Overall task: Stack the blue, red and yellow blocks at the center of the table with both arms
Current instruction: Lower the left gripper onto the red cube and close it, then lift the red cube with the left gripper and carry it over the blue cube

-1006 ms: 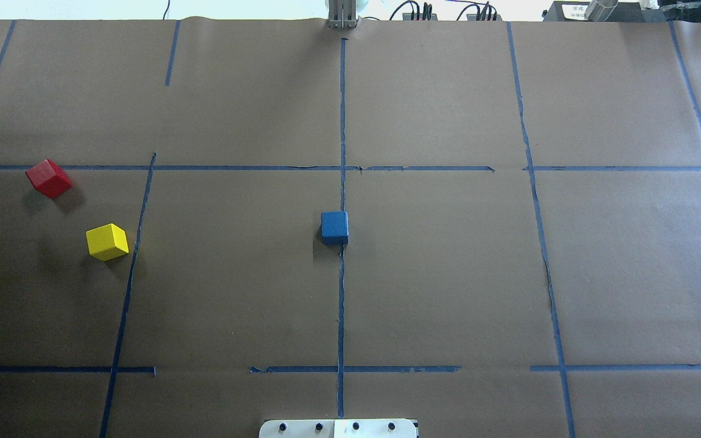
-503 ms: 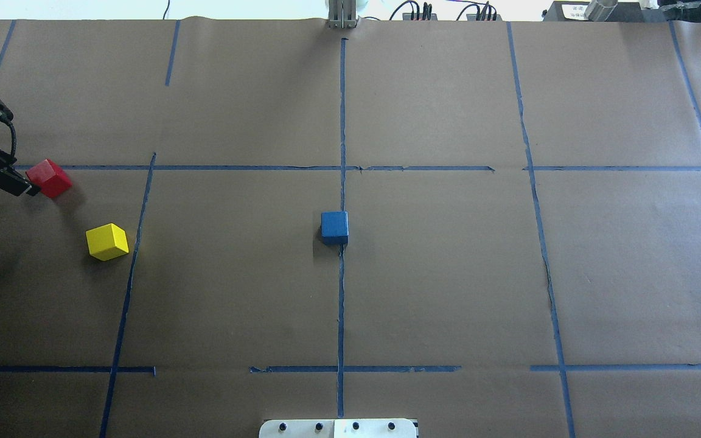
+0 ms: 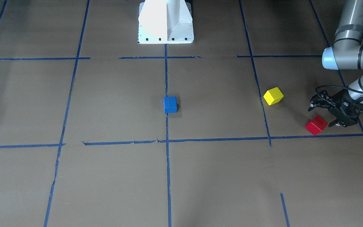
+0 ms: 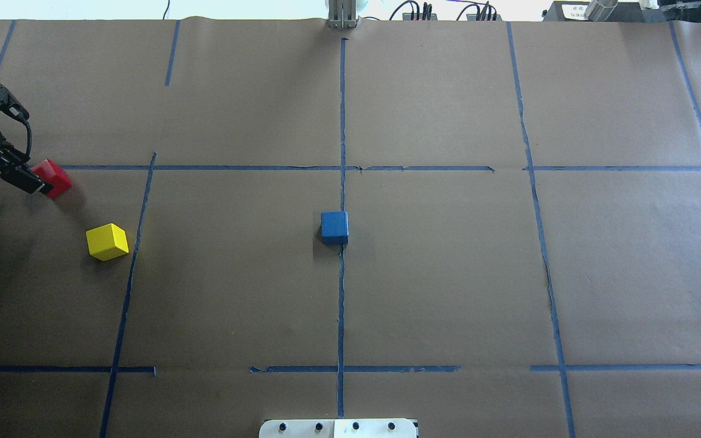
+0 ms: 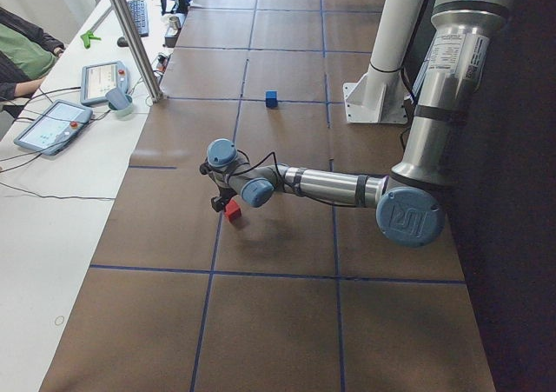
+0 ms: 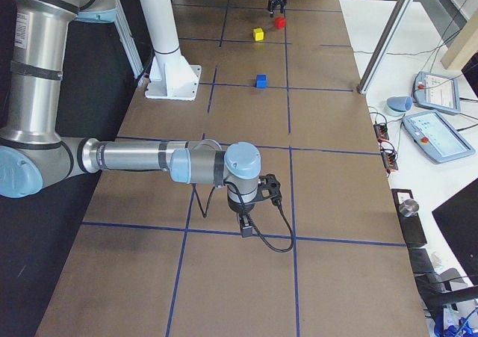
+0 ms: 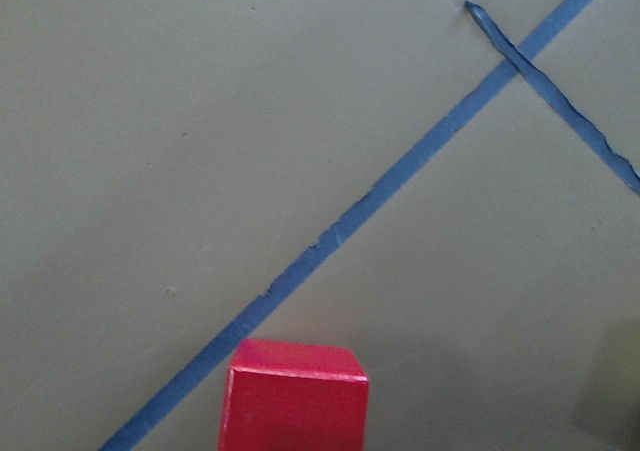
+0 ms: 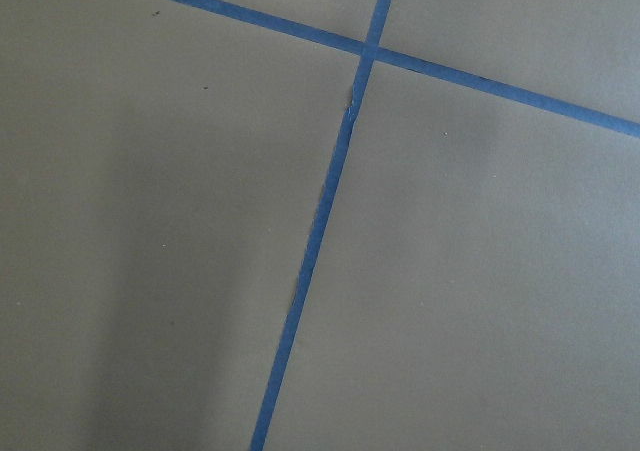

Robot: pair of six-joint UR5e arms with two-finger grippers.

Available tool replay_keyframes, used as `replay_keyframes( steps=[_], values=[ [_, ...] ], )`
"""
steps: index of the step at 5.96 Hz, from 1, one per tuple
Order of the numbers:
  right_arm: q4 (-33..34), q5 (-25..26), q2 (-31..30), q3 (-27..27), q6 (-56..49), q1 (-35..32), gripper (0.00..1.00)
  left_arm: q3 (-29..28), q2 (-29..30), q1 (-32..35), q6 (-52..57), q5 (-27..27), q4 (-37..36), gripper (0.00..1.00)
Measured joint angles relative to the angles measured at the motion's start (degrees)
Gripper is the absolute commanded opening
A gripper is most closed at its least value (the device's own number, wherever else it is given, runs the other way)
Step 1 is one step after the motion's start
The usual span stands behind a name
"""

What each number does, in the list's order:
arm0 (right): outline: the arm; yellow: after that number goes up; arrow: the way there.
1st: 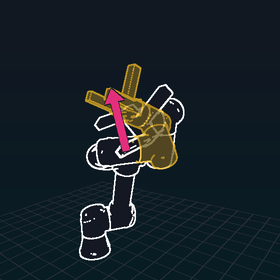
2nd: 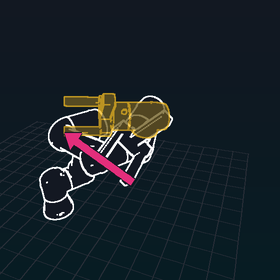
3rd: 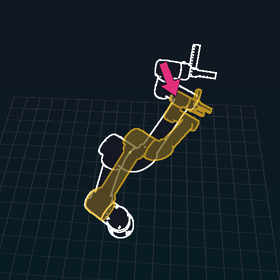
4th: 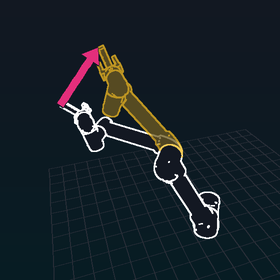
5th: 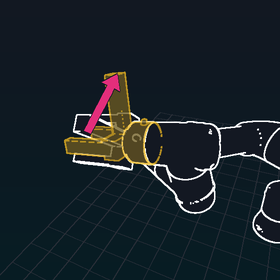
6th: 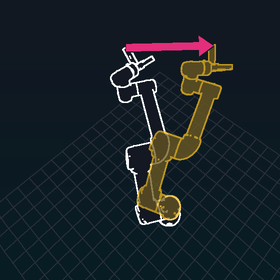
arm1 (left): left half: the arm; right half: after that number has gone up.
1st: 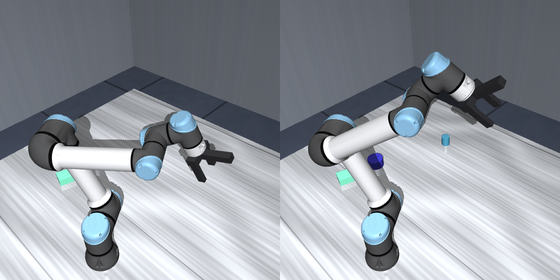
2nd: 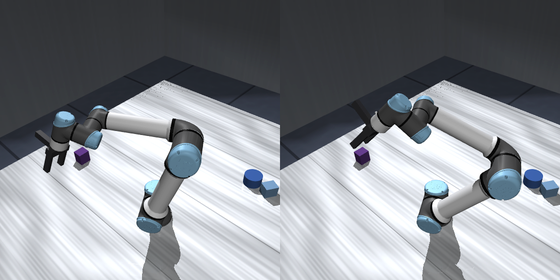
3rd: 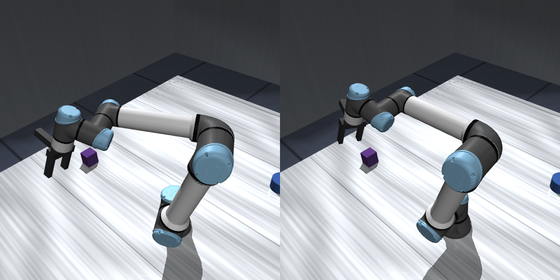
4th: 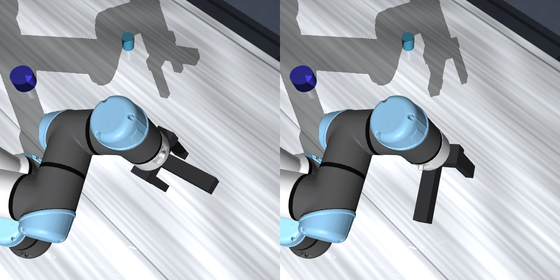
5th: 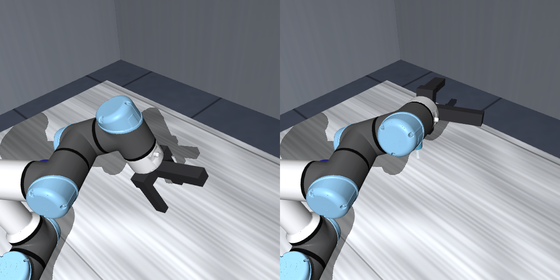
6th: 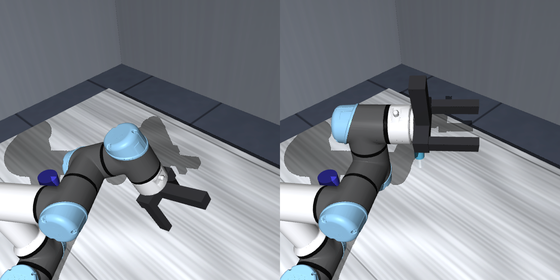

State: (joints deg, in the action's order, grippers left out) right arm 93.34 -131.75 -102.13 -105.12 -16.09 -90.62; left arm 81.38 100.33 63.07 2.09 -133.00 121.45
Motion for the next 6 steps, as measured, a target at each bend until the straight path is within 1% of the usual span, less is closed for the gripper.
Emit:
replay_keyframes(
  steps=[2, 4, 5, 6],
  values=[
    [0.0, 0.0, 0.0, 0.0, 0.0, 0.0, 1.0, -2.1, 1.0, 0.0, -0.1, 1.4, 0.0, 1.0],
    [0.0, 0.0, 0.0, 0.0, -0.1, 0.0, 1.0, -4.0, 1.9, -2.1, -0.3, 1.6, 0.2, 1.0],
    [0.0, 0.0, -0.1, 0.0, -0.1, 0.0, 1.0, -4.6, 1.9, -2.9, -0.4, 1.6, 0.2, 0.78],
    [0.0, 0.0, -0.1, 0.0, -0.1, 0.0, 1.0, -5.3, 2.2, -3.2, -0.4, 1.6, 0.2, 0.43]
  ],
)
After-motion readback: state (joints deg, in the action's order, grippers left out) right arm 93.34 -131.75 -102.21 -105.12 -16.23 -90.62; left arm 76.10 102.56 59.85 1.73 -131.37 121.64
